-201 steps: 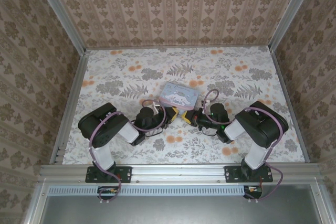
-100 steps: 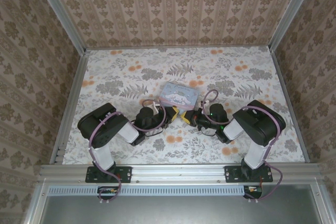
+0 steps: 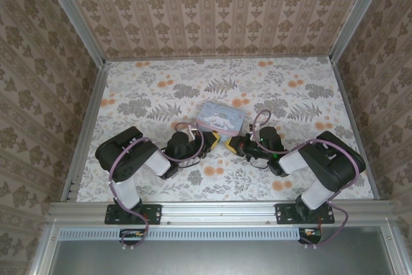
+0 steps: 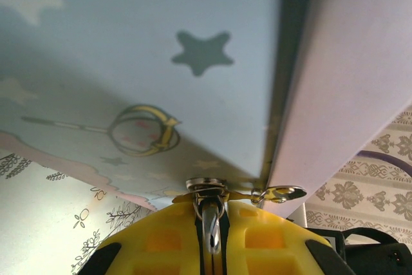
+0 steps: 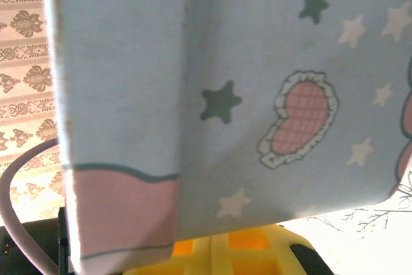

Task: Unlock the padlock with the key

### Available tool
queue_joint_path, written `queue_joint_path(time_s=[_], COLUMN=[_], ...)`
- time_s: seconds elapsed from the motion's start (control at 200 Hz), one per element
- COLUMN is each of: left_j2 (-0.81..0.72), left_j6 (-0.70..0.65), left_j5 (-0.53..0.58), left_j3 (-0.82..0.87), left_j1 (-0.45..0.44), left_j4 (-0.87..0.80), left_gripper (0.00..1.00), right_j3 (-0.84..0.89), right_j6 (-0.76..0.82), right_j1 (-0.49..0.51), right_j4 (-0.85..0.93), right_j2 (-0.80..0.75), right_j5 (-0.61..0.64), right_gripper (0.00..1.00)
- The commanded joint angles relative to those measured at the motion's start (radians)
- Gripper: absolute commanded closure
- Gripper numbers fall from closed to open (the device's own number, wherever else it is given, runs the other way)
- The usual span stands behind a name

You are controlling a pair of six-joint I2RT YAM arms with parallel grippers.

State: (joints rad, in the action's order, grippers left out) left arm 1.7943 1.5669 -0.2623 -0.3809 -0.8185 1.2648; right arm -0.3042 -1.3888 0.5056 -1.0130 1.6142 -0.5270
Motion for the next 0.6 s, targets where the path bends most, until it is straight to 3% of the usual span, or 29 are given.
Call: queue_joint_path(time_s=[0.0,0.59], left_j2=[0.010,0.009], left_j6=[-0.021,-0.017], left_j5=[-0.014,-0.018], left_j3=[-0.016,-0.026], left_j1=[-0.008,-0.017], left_j4=[0.039,0.040], left_gripper=[1.00,1.00], right_j3=[-0.021,-0.068], right_j6=[0.018,0.010], right_j1=[-0.004,0.010], right_j4=[0.019,0.019], right_j2=[-0.013,-0.006], right_j5=[0.011,0.009], right_gripper=[1.00,1.00])
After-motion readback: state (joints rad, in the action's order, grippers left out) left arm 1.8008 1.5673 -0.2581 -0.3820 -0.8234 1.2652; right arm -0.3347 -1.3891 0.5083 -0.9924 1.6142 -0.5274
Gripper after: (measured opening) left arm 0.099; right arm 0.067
